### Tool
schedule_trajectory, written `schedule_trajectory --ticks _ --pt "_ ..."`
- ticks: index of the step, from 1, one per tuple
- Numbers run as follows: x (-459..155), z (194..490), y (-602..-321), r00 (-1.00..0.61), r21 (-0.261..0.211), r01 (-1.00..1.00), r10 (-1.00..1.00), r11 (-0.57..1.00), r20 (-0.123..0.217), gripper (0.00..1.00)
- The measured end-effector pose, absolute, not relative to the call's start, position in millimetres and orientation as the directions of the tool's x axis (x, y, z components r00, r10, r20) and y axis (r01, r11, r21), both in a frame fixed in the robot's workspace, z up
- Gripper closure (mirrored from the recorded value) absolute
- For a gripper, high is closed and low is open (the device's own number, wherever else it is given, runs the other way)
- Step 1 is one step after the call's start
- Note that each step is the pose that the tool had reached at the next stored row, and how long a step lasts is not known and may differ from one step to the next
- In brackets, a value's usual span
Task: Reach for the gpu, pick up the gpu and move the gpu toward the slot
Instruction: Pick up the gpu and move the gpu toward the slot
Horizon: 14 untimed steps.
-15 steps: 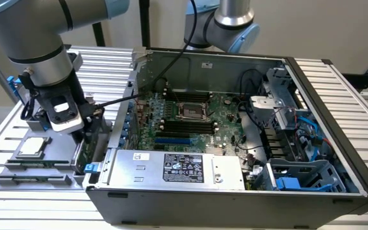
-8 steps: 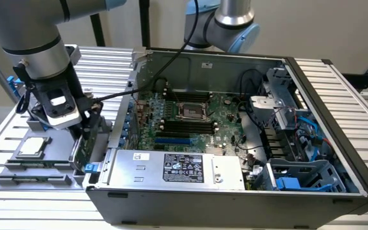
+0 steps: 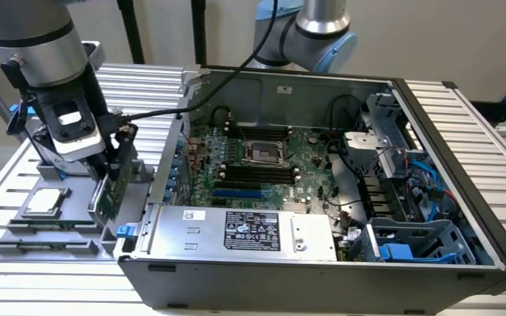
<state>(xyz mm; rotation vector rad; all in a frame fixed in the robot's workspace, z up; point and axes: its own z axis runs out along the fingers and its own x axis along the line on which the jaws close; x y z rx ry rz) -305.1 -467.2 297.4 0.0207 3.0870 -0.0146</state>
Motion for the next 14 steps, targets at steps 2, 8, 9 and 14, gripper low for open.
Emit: schedule_trajectory --ticks 2,8,9,14 --pt "-304.8 306.5 -467.2 -0.998 -0.009 0.014 0.013 1.000 -0.055 0.74" --pt "-302.3 333.8 -467.2 -0.998 -0.009 0.014 0.013 1.000 -0.055 0.74" --pt "-301.7 338.3 -467.2 -0.998 -0.009 0.014 0.013 1.000 -0.054 0.74" --pt "-295.3 360.9 -467.2 -0.998 -0.009 0.013 0.012 1.000 -0.054 0.74"
